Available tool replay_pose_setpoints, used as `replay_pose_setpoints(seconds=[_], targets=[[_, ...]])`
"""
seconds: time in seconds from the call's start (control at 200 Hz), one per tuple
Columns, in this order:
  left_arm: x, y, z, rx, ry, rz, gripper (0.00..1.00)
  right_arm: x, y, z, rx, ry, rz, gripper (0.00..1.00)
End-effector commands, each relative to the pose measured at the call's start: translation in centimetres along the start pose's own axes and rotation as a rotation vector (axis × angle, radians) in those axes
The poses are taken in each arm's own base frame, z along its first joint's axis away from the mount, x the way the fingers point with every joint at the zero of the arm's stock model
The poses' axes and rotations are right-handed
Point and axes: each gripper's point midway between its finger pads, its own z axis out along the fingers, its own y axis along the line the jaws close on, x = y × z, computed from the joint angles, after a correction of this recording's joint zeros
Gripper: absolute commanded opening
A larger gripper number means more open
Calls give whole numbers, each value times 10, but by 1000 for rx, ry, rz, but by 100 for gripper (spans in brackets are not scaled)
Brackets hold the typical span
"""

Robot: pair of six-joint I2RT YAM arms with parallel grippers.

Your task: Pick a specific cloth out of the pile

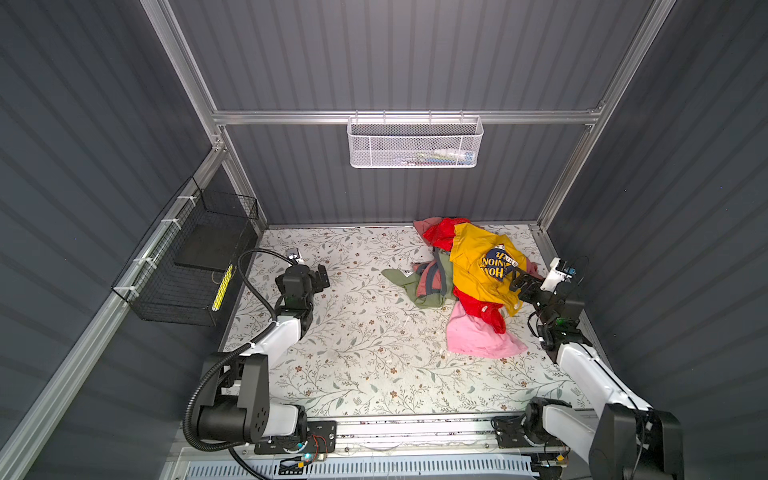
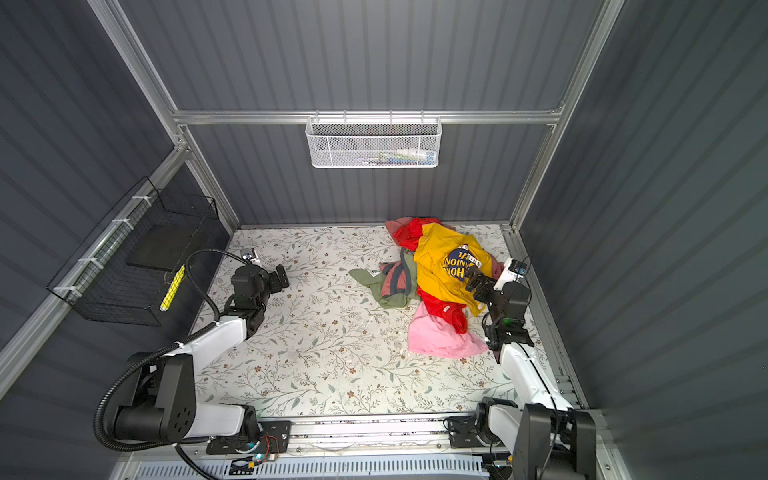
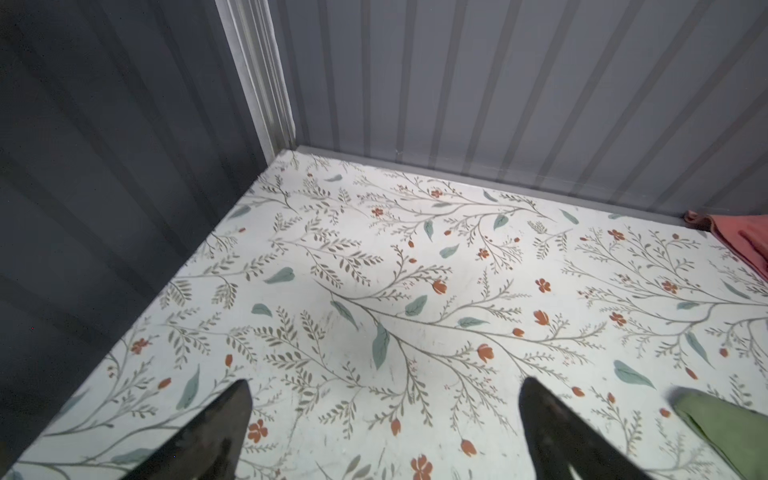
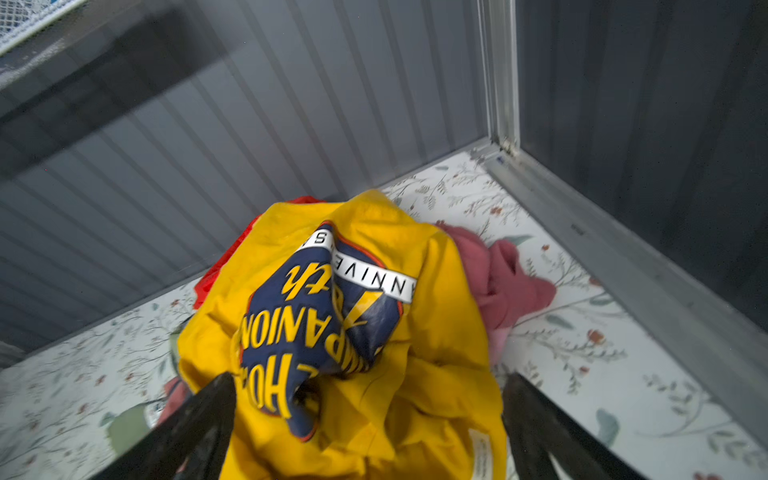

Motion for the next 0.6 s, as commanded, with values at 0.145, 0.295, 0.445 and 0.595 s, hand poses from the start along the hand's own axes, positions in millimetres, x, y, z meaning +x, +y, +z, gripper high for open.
replay_pose_setpoints(seconds=[0.145,0.295,0.445,0.595], targets=[[27,-45,-8,118,132,-23,100,61,26,-17,-161,261,366,91],[36,-64,-8,144,149,7,100,80,32,-26,-155,326,404,85],[41,-65,-7,143,150,-28,100,98,29,-35,-110,389,419,79],[43,-63,-7,134,153,-24,100,123,29,-42,-76,484,406,73]])
